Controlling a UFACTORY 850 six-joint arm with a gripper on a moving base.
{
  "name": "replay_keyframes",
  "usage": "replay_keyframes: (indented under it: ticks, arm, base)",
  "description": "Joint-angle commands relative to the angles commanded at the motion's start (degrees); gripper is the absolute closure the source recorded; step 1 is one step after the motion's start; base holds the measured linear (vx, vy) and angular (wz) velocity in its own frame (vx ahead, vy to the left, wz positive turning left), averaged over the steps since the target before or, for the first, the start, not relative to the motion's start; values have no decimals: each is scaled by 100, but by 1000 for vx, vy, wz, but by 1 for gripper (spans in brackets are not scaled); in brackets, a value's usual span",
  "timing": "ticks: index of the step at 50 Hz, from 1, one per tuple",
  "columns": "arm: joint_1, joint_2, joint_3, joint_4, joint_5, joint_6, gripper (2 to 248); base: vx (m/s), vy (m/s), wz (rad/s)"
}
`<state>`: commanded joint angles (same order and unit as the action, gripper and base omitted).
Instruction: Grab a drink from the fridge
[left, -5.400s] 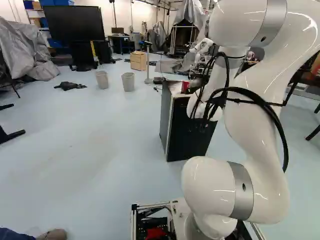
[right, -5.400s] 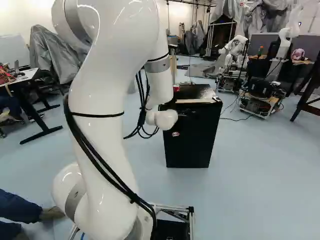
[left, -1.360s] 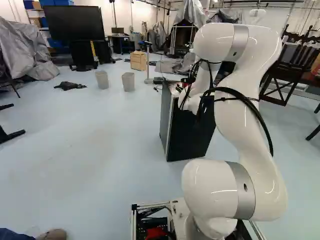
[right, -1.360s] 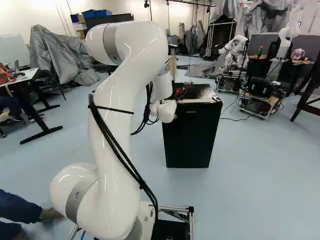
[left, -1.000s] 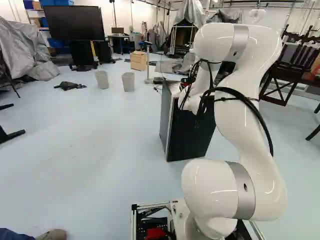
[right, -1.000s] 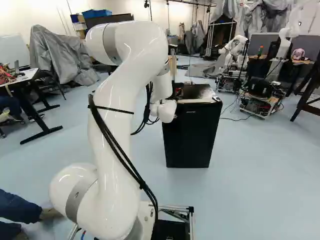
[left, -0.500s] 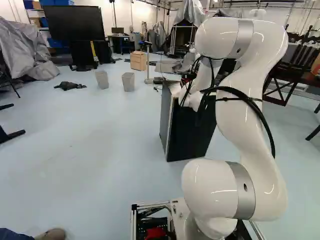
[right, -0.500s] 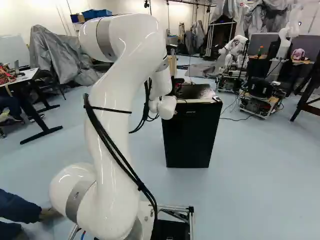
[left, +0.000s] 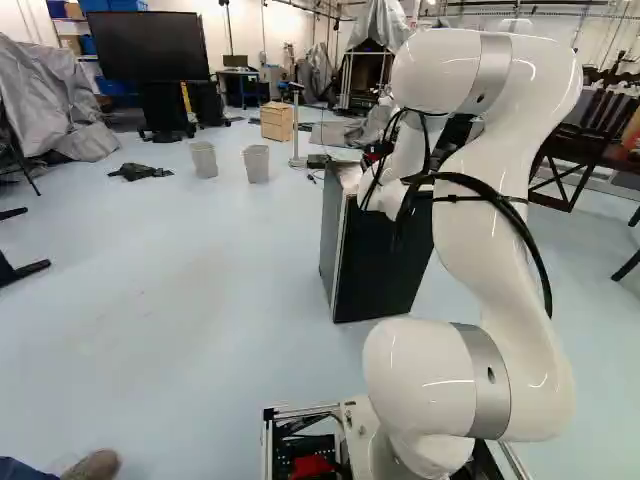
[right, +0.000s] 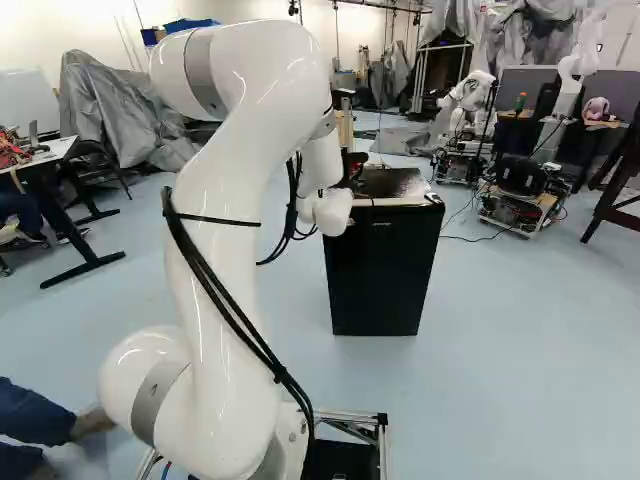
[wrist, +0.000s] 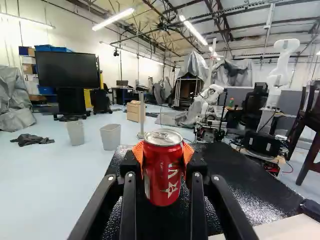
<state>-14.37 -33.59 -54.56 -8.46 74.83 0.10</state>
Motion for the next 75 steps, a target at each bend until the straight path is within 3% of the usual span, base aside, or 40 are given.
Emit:
replay_keyframes:
  ticks: [38, 75]
  arm:
    - [245, 847, 847, 144, -424, -2, 154]
    - [744, 2568, 2567, 438, -1286, -5, 154]
  base:
    - [0, 0, 0]
    - [0, 0, 0]
